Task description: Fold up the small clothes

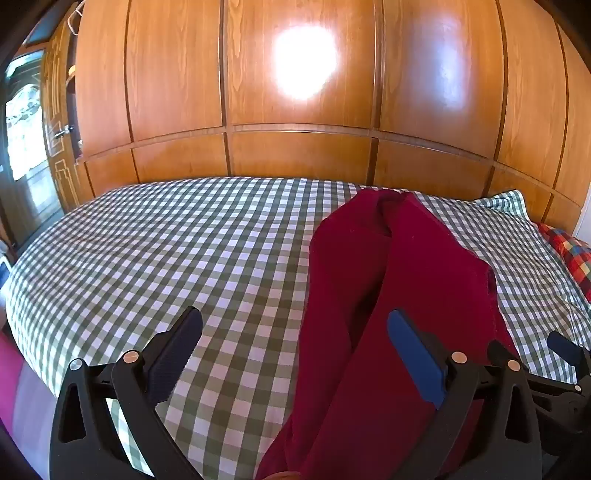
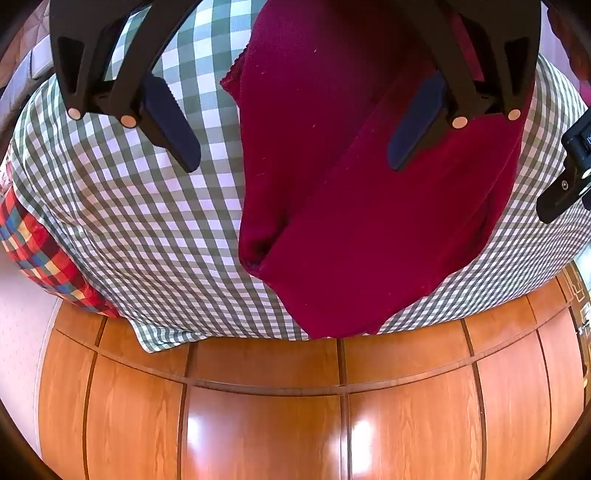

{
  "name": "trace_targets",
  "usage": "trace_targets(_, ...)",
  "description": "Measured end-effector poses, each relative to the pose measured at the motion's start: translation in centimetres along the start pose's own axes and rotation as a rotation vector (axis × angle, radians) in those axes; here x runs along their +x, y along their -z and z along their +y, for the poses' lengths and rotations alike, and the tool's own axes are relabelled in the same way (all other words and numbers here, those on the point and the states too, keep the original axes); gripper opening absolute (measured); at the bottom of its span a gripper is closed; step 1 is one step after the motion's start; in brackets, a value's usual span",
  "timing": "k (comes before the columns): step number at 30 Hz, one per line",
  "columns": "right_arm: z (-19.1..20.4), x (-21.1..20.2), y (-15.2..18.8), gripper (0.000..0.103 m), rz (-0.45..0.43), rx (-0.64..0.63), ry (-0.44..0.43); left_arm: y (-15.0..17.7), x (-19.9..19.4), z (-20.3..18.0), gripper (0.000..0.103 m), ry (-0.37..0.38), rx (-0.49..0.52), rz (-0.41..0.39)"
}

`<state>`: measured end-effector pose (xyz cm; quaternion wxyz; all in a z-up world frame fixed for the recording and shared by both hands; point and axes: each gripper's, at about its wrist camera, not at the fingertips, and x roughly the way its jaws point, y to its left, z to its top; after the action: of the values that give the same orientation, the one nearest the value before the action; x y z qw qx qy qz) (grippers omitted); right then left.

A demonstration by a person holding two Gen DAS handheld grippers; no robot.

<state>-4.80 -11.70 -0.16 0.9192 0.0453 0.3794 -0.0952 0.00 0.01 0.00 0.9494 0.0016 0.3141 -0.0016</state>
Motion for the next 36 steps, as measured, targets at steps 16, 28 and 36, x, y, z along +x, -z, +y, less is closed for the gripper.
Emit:
trace_targets(16, 0.5, -0.4, 0.4, 0.101, -0.009, 0.003, -0.024, 0.1, -0.1, 0.4, 0.099, -0.003, -0.011, 0.002)
trace_targets(28, 0.1, -1.4, -0.1, 0.101, -0.044, 0.006, -0.021, 0.1, -0.3, 0.7, 0.099, 0.003, -0.024, 0.001)
trace_targets(36, 0.2, -1.5, 0.1, 0.101, -0.048, 0.000, -0.018, 0.1, -0.3, 0.9, 0.099, 0.003, -0.032, 0.003)
